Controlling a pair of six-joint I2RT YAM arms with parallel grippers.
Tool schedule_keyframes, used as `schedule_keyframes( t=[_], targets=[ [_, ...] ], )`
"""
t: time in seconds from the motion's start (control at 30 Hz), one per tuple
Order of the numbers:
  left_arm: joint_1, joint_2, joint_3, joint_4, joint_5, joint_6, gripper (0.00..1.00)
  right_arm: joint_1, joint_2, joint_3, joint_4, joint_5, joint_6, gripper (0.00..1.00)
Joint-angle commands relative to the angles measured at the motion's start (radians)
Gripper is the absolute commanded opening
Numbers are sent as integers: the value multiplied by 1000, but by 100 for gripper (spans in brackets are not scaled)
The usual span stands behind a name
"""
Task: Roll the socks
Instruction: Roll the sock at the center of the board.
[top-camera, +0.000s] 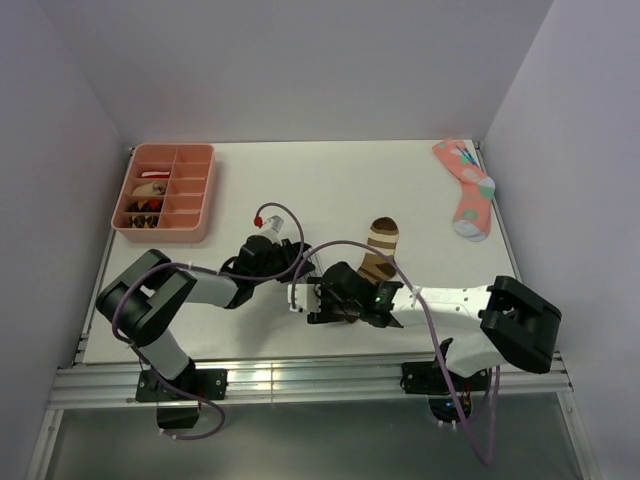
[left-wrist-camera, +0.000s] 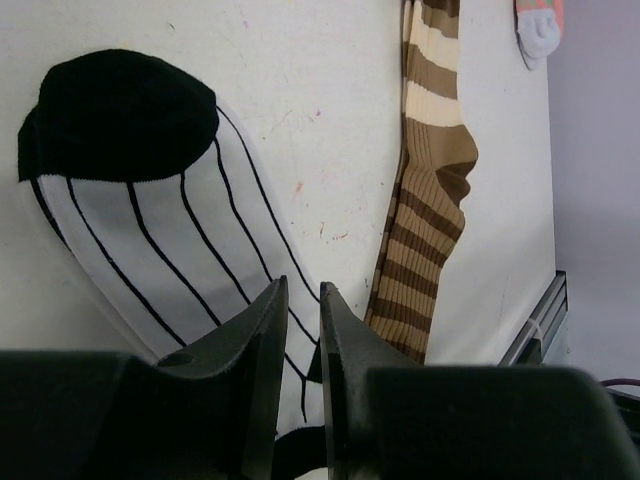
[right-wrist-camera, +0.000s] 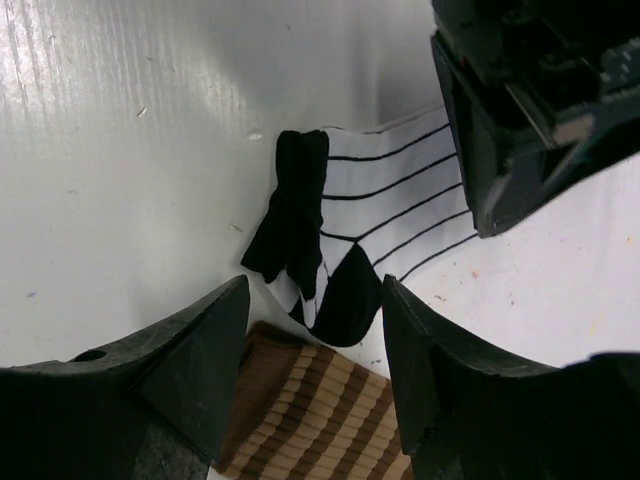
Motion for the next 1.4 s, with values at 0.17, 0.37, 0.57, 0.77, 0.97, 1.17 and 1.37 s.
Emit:
schedule_keyframes(
  t=[0.17, 0.37, 0.57, 0.77, 0.97, 1.17, 1.37],
  targets=[
    [0, 29, 51, 15, 9, -6, 25, 54, 54, -5, 64, 49, -62, 63],
    [3, 36, 56, 7, 14, -5, 25, 77, 93, 13, 60, 98, -88, 62],
    [12, 38, 53, 5, 25, -2, 24, 98, 116, 3, 89, 137, -106, 60],
    [18, 44, 53, 8, 32, 2, 24, 113, 149, -3, 144, 193, -109, 54],
    [20, 48, 50, 11, 38, 2, 24, 120, 159, -19, 181, 211, -115, 42],
    [20, 47, 48, 10, 35, 0, 24, 121, 139, -30, 190, 225, -108, 27],
    [21, 52, 42, 8, 32, 2, 23, 118, 123, -14, 173, 195, -86, 17]
  ],
)
